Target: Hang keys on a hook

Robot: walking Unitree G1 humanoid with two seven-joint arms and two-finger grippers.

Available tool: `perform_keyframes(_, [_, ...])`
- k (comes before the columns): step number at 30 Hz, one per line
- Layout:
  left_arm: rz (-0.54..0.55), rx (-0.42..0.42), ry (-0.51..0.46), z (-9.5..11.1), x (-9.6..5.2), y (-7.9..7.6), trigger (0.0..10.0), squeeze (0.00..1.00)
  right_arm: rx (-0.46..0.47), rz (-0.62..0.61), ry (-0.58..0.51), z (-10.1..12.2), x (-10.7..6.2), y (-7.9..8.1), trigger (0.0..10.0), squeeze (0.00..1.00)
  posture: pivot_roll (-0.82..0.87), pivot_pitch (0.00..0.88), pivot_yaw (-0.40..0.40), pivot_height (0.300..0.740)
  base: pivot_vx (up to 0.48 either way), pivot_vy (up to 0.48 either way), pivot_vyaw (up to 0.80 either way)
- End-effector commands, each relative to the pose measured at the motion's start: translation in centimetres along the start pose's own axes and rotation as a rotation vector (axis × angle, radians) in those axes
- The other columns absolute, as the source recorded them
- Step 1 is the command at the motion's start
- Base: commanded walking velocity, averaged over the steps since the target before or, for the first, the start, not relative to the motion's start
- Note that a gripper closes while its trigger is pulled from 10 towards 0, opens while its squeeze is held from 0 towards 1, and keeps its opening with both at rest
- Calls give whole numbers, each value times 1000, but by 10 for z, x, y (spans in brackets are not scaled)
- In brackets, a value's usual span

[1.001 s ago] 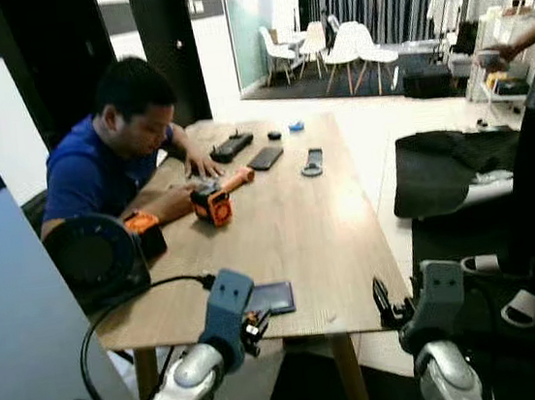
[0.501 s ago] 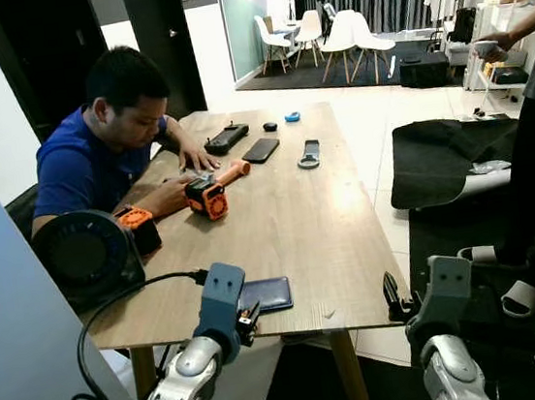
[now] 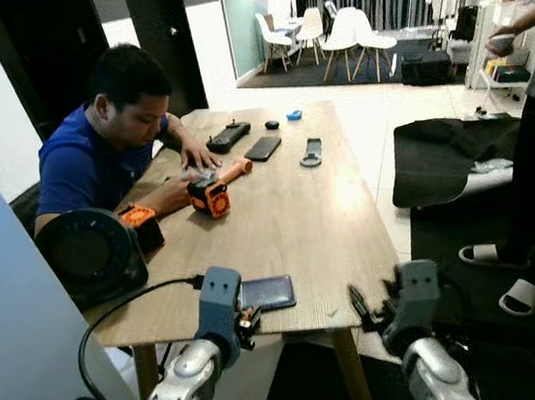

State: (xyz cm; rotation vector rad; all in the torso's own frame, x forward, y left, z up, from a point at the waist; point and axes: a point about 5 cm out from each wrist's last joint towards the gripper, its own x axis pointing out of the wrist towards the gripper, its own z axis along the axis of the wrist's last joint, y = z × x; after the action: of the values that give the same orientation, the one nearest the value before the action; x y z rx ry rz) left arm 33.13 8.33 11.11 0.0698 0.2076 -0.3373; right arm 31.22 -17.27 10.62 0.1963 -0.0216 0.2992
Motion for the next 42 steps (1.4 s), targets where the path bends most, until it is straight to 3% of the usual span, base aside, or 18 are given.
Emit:
perform_keyframes(1, [-13,-2,26,-5,0,-2,10000,0,8,76,37,-4,-4,8,10000,0,34,80,30,740,0,0,0])
perform_keyframes(5, [-40,-10,39,-5,1,-6,10000,0,13,139,65,-7,-8,13,10000,0,30,82,32,740,0,0,0])
perform_keyframes(13, [-147,-34,103,-12,-2,-16,10000,0,39,160,95,-13,-14,14,10000,0,30,75,32,740,0,0,0])
perform_keyframes(20, [-169,-35,117,-15,-4,-19,10000,0,45,172,109,-13,-16,16,10000,0,30,71,33,740,0,0,0])
perform_keyframes(21, [-172,-36,116,-14,-4,-19,7176,0,45,173,111,-13,-16,16,10000,0,30,69,34,740,0,0,0])
perform_keyframes(24, [-174,-36,116,-14,-3,-20,7176,0,44,173,112,-13,-16,16,10000,0,30,69,34,740,0,0,0])
perform_keyframes(25, [-178,-35,114,-13,-3,-20,235,0,42,173,113,-13,-16,16,10000,0,30,70,34,740,0,0,0])
perform_keyframes(27, [-185,-32,111,-13,-3,-20,0,0,39,172,115,-13,-15,16,10000,0,31,72,33,740,0,0,0])
perform_keyframes(36, [-193,-13,109,-12,-4,-19,0,0,37,169,117,-13,-16,16,10000,0,33,71,33,740,0,0,0])
perform_keyframes(37, [-193,-9,108,-12,-4,-19,1882,0,37,169,117,-13,-16,16,10000,0,33,71,33,740,0,0,0])
perform_keyframes(38, [-199,-9,100,-11,-4,-19,4941,0,37,168,117,-13,-15,16,10000,0,35,72,33,740,0,0,0])
perform_keyframes(39, [-199,-9,100,-11,-4,-19,4941,0,37,168,117,-13,-15,16,10000,0,35,72,33,740,0,0,0])
perform_keyframes(40, [-203,-4,90,-9,-4,-20,9373,0,37,167,116,-13,-15,16,10000,0,35,72,33,740,0,0,0])
perform_keyframes(41, [-203,-4,90,-9,-4,-20,9373,0,37,167,116,-13,-15,16,10000,0,35,72,33,740,0,0,0])
perform_keyframes(42, [-225,-7,58,-5,-5,-21,10000,0,40,164,112,-12,-15,15,10000,0,36,72,33,740,0,0,0])
